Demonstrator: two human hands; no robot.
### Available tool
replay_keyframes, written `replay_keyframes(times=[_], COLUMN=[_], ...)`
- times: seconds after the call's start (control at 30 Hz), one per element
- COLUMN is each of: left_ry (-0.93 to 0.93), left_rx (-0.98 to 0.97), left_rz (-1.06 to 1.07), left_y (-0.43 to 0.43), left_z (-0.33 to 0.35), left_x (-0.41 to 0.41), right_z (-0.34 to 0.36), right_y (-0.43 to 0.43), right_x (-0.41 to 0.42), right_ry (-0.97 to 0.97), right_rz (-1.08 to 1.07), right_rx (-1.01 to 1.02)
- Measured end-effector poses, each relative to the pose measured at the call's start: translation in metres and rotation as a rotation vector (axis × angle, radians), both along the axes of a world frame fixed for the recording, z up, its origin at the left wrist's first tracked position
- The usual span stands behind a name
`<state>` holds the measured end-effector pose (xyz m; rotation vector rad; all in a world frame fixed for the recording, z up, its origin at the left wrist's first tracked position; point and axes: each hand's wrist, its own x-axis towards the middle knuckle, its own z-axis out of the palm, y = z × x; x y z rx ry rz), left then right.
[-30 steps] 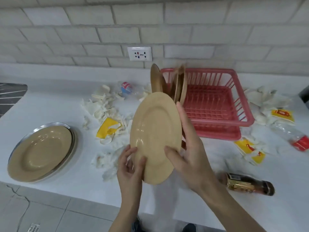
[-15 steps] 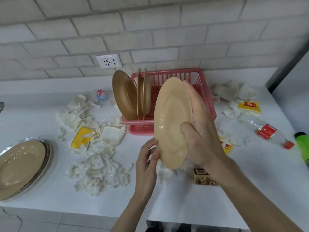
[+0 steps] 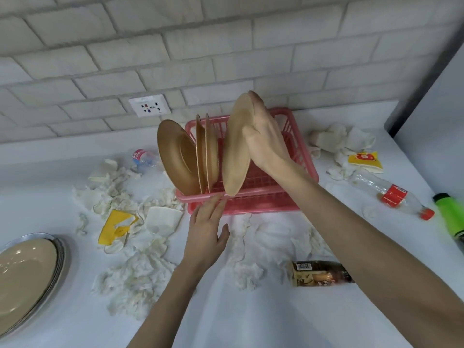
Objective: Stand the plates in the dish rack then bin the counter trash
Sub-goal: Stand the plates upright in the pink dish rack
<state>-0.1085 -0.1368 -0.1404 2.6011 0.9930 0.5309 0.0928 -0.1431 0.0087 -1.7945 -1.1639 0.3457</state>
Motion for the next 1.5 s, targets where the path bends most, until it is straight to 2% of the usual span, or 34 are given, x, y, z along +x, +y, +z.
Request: replay_keyframes(times=[0.33, 0.6, 0.97, 1.5], left_ry=[-0.070, -0.163, -0.275, -0.302], left_rx=[-0.032, -0.124, -0.239, -0.247], left_rz=[-0.026, -0.061, -0.005, -0.015], left_y=[0.010, 0.015, 0.022, 0.021], left_z=[-0.005, -0.009, 0.001, 0.002], left_x=[-0.004, -0.006, -0.003, -0.004], right_z=[-0.019, -0.040, -0.056, -0.060], right_y=[0.052, 0.074, 0.087, 0.085], right_x=[-0.007, -0.016, -0.020, -0.016], right_ry=[-0.182, -0.245, -0.257, -0.230], right_rz=[-0.024, -0.033, 0.011, 0.019], right_rx=[-0.133, -0.196, -0.186, -0.128])
